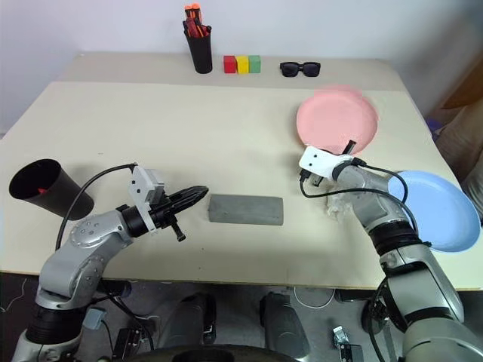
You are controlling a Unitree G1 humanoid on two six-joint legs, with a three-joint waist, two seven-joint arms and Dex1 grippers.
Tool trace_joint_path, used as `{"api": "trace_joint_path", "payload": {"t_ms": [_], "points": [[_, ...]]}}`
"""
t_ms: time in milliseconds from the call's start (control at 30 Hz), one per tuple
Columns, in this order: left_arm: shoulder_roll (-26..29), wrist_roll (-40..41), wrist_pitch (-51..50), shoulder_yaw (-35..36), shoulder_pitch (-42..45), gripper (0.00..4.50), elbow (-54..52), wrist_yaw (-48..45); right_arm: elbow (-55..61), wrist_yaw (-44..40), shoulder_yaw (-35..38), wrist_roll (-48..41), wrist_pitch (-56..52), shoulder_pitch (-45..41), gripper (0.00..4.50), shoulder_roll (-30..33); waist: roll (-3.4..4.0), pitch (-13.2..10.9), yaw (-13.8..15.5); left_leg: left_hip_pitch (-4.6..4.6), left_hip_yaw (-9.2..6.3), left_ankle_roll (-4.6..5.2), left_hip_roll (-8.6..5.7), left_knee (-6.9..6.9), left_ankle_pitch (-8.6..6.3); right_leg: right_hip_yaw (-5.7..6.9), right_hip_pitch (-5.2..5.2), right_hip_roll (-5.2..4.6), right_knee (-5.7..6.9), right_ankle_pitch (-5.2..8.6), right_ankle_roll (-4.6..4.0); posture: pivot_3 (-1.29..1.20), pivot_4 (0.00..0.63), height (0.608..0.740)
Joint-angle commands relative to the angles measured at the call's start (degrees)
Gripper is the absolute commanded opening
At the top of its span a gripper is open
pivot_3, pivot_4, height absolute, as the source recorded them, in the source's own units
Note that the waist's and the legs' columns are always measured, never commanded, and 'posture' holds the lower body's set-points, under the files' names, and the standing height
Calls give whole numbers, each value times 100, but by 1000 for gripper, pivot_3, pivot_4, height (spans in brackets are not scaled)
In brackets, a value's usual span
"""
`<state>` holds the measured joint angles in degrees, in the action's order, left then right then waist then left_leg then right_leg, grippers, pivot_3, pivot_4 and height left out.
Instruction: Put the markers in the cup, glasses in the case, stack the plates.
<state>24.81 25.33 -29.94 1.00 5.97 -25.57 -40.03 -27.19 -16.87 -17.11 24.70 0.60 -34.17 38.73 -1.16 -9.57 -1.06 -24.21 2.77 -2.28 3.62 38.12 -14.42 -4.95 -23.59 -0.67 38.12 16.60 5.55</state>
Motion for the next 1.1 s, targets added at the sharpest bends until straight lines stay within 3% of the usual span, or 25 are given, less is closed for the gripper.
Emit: {"api": "trace_joint_path", "payload": {"t_ms": [33,167,300,533,667,900,1000,1100], "points": [[-107,-187,401,62,246,0,209,231,561,411,217,397,229,140,30,330,0,0,7,0,0,0,-1,0,0,0,0,-1,0,0,0,0,150,732],[-209,-311,672,-71,532,0,509,261,1575,224,666,393,120,760,30,842,0,0,38,-2,0,0,-2,0,0,0,0,-2,-2,0,0,0,150,732],[-257,-300,785,-343,765,0,730,34,3152,-533,2099,-249,-616,2244,30,1425,2,1,85,-5,-3,0,-3,-1,0,2,2,-2,-4,1,2,0,150,732],[-261,-350,1186,-744,1192,0,1312,-650,4948,-1723,4272,-1095,-1669,4427,30,1295,3,1,-5,24,-1,0,-2,-2,0,-3,23,4,-4,2,3,0,150,732],[-383,-362,1326,-906,1469,0,1698,-869,5329,-1856,4577,-1206,-2036,4900,30,1071,3,2,-22,59,3,0,-2,-6,-1,-11,51,6,-4,4,0,0,150,732],[-457,-399,1451,-972,1521,0,1801,-949,5240,-1878,4424,-1126,-2373,5246,30,930,3,1,13,64,16,1,-4,-8,-1,-28,52,6,-5,11,-9,0,150,732],[-441,-390,1421,-932,1472,0,1747,-930,5101,-1843,4367,-1065,-2352,5347,1000,959,3,1,16,64,18,1,-6,-8,-1,-32,52,5,-6,15,-16,0,150,732],[-428,-386,1411,-915,1434,0,1708,-918,5053,-1812,4331,-1016,-2285,5327,2495,1009,3,1,13,65,19,1,-6,-8,-1,-34,52,5,-6,16,-17,0,150,732]]}}
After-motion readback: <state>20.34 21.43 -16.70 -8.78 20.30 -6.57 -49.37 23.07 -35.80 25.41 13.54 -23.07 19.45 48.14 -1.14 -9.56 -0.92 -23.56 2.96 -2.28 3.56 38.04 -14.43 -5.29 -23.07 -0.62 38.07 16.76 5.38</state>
